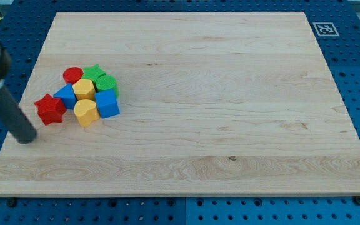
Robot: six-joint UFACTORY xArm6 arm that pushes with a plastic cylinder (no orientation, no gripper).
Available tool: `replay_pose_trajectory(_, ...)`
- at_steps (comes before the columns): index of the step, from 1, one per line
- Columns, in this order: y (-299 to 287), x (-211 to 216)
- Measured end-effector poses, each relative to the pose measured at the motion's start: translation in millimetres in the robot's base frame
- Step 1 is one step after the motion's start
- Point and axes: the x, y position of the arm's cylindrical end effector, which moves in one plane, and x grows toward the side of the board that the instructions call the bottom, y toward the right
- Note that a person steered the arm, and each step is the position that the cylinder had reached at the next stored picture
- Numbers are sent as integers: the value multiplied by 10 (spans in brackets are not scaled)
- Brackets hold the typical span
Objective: Push the red star into the group of blocks
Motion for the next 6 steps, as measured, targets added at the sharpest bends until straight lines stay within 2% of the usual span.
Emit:
replay_pose_trajectory(1, -107, -312)
replay_pose_trajectory(2, 260, -340)
replay_pose_trajectory(3, 460, -184)
replay_pose_trajectory(6, 595, -218)
